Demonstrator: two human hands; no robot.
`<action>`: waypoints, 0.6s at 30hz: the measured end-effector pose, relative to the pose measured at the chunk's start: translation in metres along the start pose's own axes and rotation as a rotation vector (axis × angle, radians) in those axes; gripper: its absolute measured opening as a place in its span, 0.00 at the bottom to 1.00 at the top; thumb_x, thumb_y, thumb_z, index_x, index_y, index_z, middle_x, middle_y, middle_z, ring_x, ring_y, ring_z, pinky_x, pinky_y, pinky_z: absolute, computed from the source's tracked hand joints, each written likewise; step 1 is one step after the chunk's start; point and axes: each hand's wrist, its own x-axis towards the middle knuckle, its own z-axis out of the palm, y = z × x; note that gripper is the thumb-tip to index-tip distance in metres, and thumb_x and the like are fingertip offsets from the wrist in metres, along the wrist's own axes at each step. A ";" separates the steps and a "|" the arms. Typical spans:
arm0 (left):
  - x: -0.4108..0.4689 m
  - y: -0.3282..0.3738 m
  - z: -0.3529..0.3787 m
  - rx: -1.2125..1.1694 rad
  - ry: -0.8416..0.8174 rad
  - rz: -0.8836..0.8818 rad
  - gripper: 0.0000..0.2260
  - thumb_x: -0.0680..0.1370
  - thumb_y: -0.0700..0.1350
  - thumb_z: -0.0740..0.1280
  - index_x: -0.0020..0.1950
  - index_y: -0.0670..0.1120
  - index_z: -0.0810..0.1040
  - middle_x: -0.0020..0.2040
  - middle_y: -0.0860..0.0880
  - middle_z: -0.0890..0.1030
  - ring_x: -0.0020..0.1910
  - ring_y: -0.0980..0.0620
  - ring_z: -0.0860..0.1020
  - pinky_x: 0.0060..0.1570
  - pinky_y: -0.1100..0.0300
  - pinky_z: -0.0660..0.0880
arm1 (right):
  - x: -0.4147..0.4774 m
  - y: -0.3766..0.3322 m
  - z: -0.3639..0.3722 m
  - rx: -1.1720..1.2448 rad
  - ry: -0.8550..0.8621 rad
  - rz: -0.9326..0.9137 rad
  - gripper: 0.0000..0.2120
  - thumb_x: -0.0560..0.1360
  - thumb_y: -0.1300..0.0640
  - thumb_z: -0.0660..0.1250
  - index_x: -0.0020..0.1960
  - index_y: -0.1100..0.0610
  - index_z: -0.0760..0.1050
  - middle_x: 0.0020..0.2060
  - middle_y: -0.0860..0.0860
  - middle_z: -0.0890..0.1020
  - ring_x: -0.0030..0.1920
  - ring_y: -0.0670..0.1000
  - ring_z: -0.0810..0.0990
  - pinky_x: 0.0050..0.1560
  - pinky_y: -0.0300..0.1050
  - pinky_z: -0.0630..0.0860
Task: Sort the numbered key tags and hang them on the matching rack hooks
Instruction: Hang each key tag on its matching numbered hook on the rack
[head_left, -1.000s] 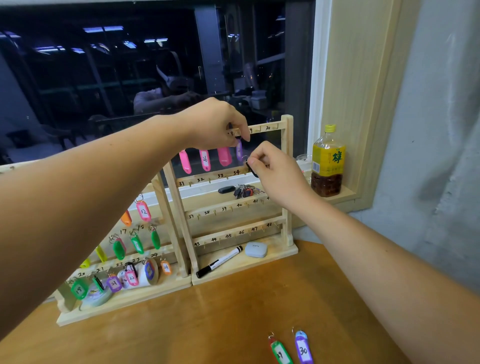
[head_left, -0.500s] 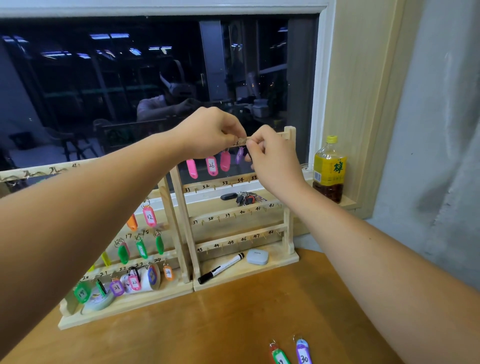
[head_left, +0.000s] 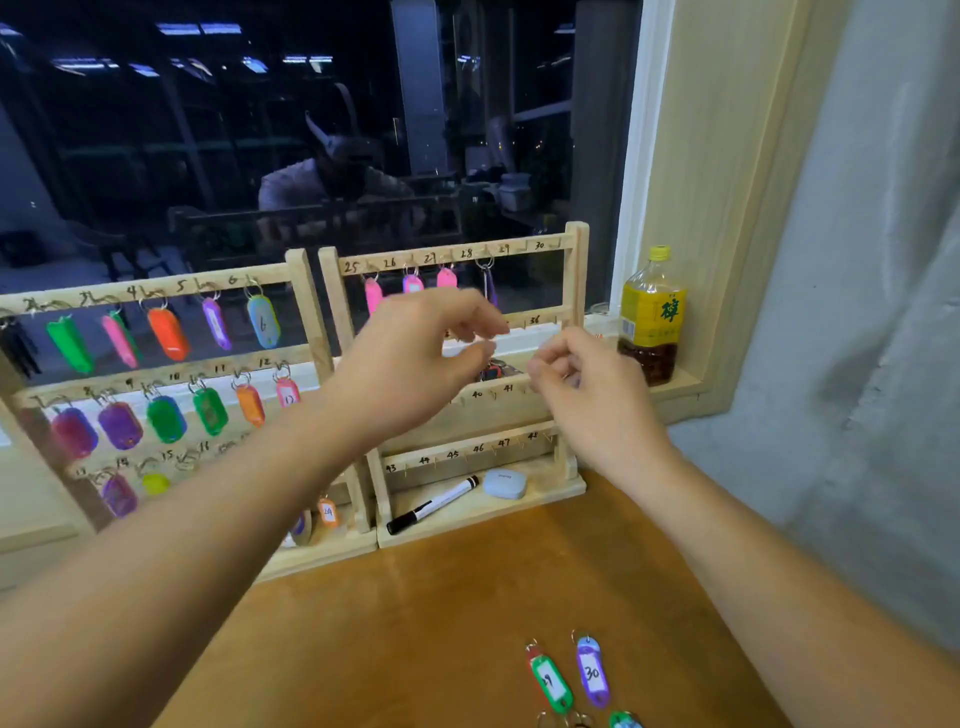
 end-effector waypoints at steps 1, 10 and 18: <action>-0.015 0.000 0.011 -0.049 -0.034 -0.042 0.07 0.81 0.46 0.73 0.57 0.55 0.85 0.50 0.62 0.85 0.51 0.63 0.82 0.50 0.70 0.75 | -0.015 0.007 -0.001 0.022 -0.018 0.024 0.04 0.82 0.52 0.70 0.48 0.46 0.79 0.38 0.45 0.82 0.38 0.44 0.78 0.41 0.44 0.78; -0.123 -0.001 0.100 -0.245 -0.403 -0.266 0.11 0.77 0.38 0.73 0.54 0.53 0.86 0.43 0.60 0.87 0.46 0.62 0.81 0.46 0.75 0.71 | -0.129 0.065 0.006 -0.026 -0.167 0.141 0.08 0.79 0.58 0.73 0.43 0.48 0.80 0.37 0.41 0.82 0.40 0.43 0.79 0.39 0.33 0.71; -0.168 -0.001 0.147 -0.197 -0.604 -0.331 0.11 0.78 0.49 0.76 0.60 0.55 0.84 0.50 0.58 0.85 0.48 0.63 0.80 0.47 0.72 0.71 | -0.169 0.091 0.022 -0.217 -0.423 0.195 0.07 0.76 0.51 0.76 0.42 0.43 0.80 0.42 0.42 0.78 0.45 0.42 0.77 0.50 0.43 0.74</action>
